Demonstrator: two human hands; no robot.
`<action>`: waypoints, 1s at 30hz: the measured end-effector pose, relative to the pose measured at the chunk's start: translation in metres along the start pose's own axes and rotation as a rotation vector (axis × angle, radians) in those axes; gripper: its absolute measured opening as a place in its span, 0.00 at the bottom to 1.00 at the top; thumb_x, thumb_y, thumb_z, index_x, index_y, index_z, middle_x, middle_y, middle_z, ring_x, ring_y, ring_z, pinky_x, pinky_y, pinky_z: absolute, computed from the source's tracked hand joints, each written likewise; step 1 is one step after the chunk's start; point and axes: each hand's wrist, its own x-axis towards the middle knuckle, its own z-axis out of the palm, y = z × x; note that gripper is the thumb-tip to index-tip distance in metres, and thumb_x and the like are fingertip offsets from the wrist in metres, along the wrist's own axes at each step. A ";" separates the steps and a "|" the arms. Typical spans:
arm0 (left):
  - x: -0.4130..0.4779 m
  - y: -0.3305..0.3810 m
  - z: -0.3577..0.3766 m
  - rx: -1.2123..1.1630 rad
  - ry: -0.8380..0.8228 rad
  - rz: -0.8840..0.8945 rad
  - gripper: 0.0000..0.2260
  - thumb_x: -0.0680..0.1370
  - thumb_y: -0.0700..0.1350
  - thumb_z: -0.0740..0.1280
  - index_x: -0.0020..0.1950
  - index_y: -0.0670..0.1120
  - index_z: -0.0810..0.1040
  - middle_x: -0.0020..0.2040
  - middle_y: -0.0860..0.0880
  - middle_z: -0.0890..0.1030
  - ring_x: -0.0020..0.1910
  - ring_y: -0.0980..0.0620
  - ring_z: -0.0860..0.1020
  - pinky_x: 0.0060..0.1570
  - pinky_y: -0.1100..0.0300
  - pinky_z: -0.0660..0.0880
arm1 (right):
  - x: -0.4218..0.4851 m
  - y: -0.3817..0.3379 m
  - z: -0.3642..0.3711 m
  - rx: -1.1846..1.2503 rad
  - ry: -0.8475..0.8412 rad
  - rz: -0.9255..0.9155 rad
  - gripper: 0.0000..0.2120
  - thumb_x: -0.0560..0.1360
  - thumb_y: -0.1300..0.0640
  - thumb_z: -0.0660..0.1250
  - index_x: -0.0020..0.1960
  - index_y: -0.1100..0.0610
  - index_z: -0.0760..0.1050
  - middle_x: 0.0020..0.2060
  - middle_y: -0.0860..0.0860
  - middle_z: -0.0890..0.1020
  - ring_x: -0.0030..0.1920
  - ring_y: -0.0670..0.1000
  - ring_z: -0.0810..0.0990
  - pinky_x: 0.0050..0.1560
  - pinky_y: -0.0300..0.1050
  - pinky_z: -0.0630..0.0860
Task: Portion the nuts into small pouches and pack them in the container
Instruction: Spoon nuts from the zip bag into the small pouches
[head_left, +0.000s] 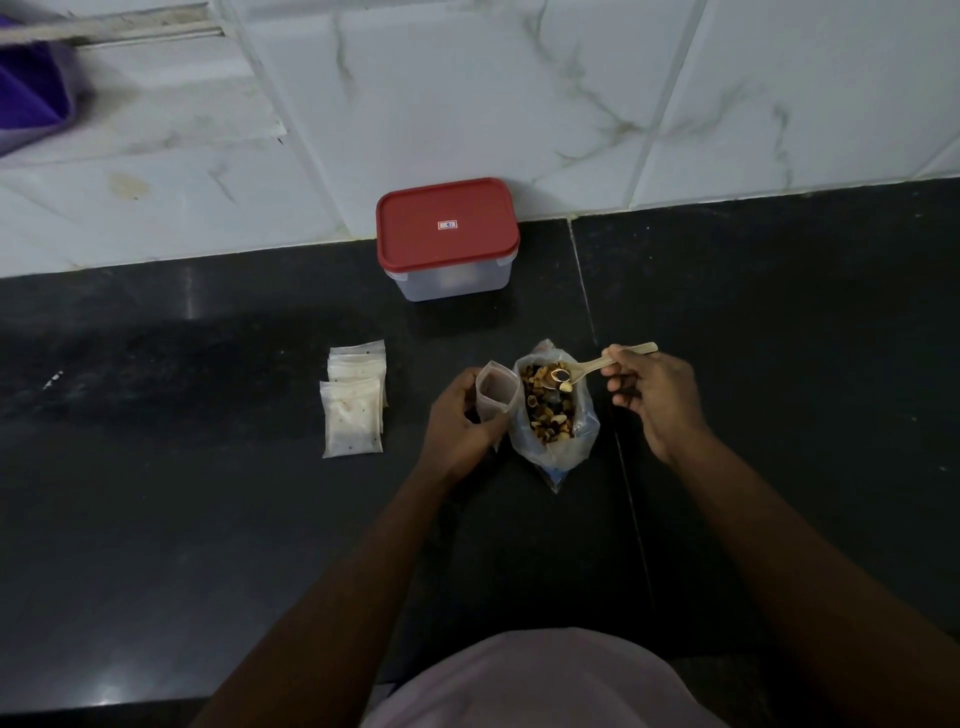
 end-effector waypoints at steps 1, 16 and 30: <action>0.000 0.001 0.000 0.004 0.007 0.014 0.20 0.76 0.35 0.73 0.65 0.49 0.76 0.58 0.54 0.80 0.56 0.62 0.79 0.52 0.67 0.78 | -0.002 -0.002 0.001 0.015 -0.007 -0.009 0.05 0.80 0.58 0.68 0.49 0.57 0.83 0.37 0.50 0.83 0.36 0.46 0.78 0.40 0.43 0.73; 0.001 0.015 -0.001 -0.031 -0.032 0.141 0.21 0.74 0.32 0.72 0.66 0.43 0.77 0.58 0.51 0.81 0.58 0.57 0.80 0.52 0.66 0.78 | -0.026 -0.030 0.028 -0.070 -0.123 -0.242 0.06 0.79 0.58 0.70 0.48 0.57 0.85 0.37 0.52 0.84 0.37 0.47 0.79 0.38 0.42 0.74; -0.005 0.023 -0.001 -0.028 -0.047 0.169 0.18 0.75 0.39 0.75 0.64 0.46 0.78 0.56 0.55 0.82 0.57 0.62 0.80 0.51 0.69 0.77 | -0.050 -0.017 0.032 -0.713 -0.309 -0.834 0.12 0.74 0.62 0.76 0.56 0.53 0.86 0.50 0.45 0.85 0.51 0.41 0.83 0.50 0.37 0.80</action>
